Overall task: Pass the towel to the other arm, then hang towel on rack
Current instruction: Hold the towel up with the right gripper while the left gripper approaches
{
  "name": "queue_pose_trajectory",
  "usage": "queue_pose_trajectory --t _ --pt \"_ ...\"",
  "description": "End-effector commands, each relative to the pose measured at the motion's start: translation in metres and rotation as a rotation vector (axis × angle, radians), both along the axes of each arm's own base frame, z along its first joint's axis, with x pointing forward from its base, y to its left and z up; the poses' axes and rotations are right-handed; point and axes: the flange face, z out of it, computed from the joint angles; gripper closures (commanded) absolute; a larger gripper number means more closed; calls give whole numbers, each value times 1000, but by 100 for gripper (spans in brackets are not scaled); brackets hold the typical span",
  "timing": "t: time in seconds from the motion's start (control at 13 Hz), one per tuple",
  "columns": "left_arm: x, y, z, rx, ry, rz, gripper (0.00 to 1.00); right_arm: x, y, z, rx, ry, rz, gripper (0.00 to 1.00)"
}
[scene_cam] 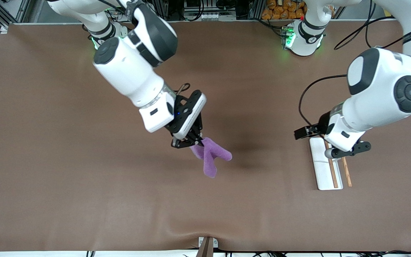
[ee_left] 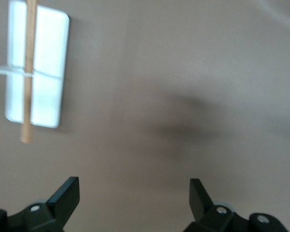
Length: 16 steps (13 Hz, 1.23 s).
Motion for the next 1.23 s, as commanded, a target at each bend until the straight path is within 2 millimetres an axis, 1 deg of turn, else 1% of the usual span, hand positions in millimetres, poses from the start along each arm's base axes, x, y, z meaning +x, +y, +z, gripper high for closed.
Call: queue_pose_trajectory --t 0.0,0.15,0.23,0.31,0.38,0.46,0.54,0.61,0.69,0.84,1.07,1.15 --pt "6 -14 -1 -92 41 158 0 -5 12 -1 -4 -4 -33 100" --pt "10 -21 -3 -171 71 276 0 -8 23 -4 13 -25 -59 100" --pt "14 -23 -10 -185 106 347 0 -7 26 -10 13 -27 -75 100" --pt "21 -27 -10 -207 130 420 0 -7 26 -10 11 -28 -88 100" --pt "25 -42 -9 -220 151 468 0 -8 27 -8 12 -27 -101 100" --pt "28 -56 -13 -215 171 514 0 -9 27 -6 14 -27 -109 100" --pt "32 -67 -14 -220 178 567 0 -7 28 -10 11 -27 -113 100" --pt "35 -75 -21 -228 186 617 0 -7 31 -13 22 -38 -117 100" --pt "36 -85 -26 -246 195 662 0 -12 40 -15 27 -43 -109 100" --pt "44 -89 -36 -274 203 783 0 -13 42 -15 24 -40 -144 100" --pt "45 -115 -43 -301 212 877 0 -14 42 -15 23 -40 -159 100" --pt "45 -119 -47 -300 217 892 0 -14 43 -16 25 -38 -161 100"
